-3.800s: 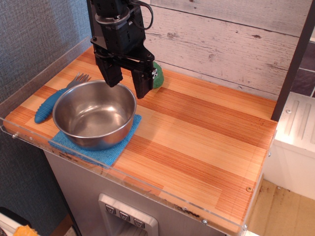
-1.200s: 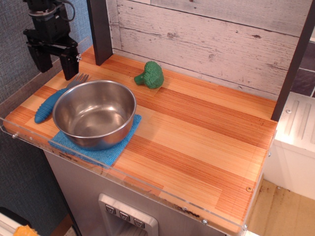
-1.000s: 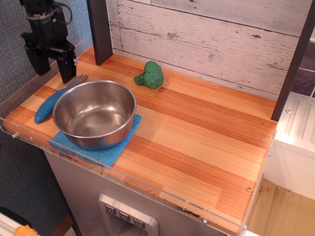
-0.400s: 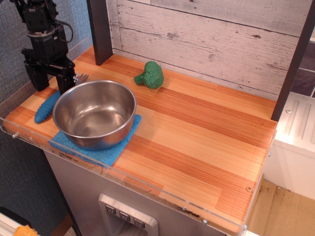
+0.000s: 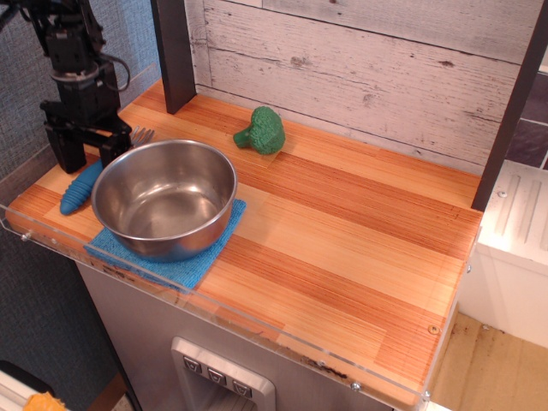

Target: Move the blue fork to the right of the broccoli

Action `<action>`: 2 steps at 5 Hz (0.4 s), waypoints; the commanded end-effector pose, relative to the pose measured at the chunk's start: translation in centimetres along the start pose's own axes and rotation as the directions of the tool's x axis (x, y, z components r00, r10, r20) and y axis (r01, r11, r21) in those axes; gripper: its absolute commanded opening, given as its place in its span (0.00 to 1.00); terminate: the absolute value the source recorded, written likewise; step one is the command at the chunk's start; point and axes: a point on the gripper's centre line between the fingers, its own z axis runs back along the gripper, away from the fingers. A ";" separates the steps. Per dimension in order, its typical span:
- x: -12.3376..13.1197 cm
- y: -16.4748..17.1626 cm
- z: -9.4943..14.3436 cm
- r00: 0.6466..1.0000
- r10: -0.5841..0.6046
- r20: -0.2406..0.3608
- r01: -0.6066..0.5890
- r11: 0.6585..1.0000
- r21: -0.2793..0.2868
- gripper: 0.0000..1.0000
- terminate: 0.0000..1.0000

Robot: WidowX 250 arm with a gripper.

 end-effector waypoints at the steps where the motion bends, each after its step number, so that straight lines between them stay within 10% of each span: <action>1: -0.2 0.1 0.9 1.000 -0.003 0.024 0.002 1.000 0.008 0.00 0.00; 2: -0.4 0.1 1.3 0.999 -0.005 0.040 0.005 1.000 0.009 0.00 0.00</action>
